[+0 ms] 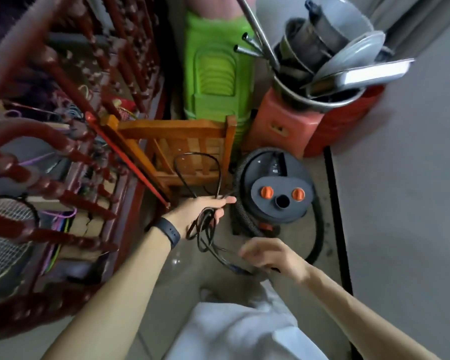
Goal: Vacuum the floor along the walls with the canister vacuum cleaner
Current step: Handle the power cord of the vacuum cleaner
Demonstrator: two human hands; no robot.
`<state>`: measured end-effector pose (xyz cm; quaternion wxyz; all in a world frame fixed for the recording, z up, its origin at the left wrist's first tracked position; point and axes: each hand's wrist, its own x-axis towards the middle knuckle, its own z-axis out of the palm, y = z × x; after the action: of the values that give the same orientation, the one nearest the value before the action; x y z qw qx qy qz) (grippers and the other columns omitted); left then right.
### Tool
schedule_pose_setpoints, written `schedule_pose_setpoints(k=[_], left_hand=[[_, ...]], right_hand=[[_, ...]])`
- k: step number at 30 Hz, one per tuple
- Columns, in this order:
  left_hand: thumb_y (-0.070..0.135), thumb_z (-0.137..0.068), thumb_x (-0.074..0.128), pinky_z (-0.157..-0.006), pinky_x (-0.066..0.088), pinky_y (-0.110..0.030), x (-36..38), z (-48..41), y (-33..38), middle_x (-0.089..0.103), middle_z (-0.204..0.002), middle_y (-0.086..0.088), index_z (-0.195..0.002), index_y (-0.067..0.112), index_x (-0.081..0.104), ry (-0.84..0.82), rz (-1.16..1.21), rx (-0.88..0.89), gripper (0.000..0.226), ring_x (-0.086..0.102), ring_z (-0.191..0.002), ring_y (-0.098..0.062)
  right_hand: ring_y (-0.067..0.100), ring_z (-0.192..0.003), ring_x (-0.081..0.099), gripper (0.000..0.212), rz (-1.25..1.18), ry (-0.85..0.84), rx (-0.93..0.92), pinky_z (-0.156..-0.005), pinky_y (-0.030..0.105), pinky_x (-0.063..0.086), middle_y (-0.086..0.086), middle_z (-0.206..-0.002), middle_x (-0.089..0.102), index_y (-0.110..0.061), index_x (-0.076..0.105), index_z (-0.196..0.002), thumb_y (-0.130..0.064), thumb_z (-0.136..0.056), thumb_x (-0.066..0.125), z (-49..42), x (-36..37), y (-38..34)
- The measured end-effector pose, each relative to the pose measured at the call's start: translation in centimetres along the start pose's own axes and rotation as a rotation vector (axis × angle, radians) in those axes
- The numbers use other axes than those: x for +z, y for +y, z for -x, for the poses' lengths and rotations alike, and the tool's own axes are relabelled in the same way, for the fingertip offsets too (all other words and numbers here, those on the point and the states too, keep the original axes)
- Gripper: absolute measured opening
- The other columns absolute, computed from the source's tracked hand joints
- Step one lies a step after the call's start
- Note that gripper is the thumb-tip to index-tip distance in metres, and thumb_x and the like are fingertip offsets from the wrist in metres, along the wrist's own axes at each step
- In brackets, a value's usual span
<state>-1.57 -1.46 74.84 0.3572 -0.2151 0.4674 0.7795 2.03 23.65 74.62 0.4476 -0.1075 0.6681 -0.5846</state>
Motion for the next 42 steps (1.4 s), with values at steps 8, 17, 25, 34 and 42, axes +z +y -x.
schedule_pose_setpoints(k=[8, 17, 25, 34, 42], left_hand=[[0.019, -0.097, 0.055, -0.065, 0.033, -0.021, -3.0, 9.1, 4.0, 0.047, -0.059, 0.004, -0.132, 0.006, 0.060, -0.372, -0.382, -0.009, 0.038, 0.041, -0.059, -0.008], [0.015, -0.089, 0.068, -0.065, 0.044, -0.030, -14.1, 14.5, 0.9, 0.050, -0.054, -0.001, -0.107, -0.003, 0.066, -0.112, 0.278, 0.098, 0.025, 0.051, -0.057, -0.018], [0.025, -0.094, 0.055, -0.052, 0.053, -0.027, -6.2, 6.0, 0.5, 0.066, -0.076, -0.015, -0.069, 0.009, 0.052, 0.351, 0.450, 0.044, 0.031, 0.064, -0.061, -0.028], [0.013, -0.099, 0.044, -0.050, 0.041, -0.021, 1.3, -0.7, 0.6, 0.053, -0.055, -0.003, -0.092, 0.002, 0.055, 0.122, 0.105, -0.080, 0.017, 0.049, -0.047, -0.016], [0.025, -0.076, 0.068, -0.057, 0.021, -0.030, -3.0, 8.7, 3.0, 0.043, -0.044, 0.001, -0.109, -0.007, 0.070, -0.340, -0.117, -0.047, 0.046, 0.031, -0.049, -0.014]], right_hand=[[0.029, -0.114, 0.065, 0.062, -1.173, 0.249, 0.471, -0.099, 0.039, 0.049, 0.019, -0.117, 0.067, 0.002, 0.057, -0.118, -0.057, -0.097, 0.059, -12.1, -0.4, -1.5], [0.008, -0.034, 0.026, 0.038, -1.371, 0.827, 0.002, -0.037, 0.019, 0.030, -0.008, -0.055, 0.033, -0.020, 0.040, -0.074, -0.034, -0.109, 0.039, -13.0, -9.9, -7.7], [0.008, -0.039, 0.025, 0.038, -0.062, 0.440, 0.038, -0.042, 0.024, 0.014, -0.005, -0.052, 0.030, -0.020, 0.067, -0.077, -0.031, -0.109, 0.050, -5.9, -3.8, -7.4], [-0.002, -0.063, 0.059, 0.027, 0.480, -0.159, 0.156, -0.065, 0.013, 0.044, -0.019, -0.070, 0.067, -0.015, 0.079, -0.092, -0.035, -0.100, 0.063, -1.5, 2.3, -3.0], [0.019, -0.060, 0.053, 0.064, -0.850, 0.501, 0.464, -0.056, 0.029, 0.043, 0.003, -0.068, 0.051, -0.017, 0.049, -0.069, -0.079, -0.079, 0.062, -8.5, -2.6, 1.4]])
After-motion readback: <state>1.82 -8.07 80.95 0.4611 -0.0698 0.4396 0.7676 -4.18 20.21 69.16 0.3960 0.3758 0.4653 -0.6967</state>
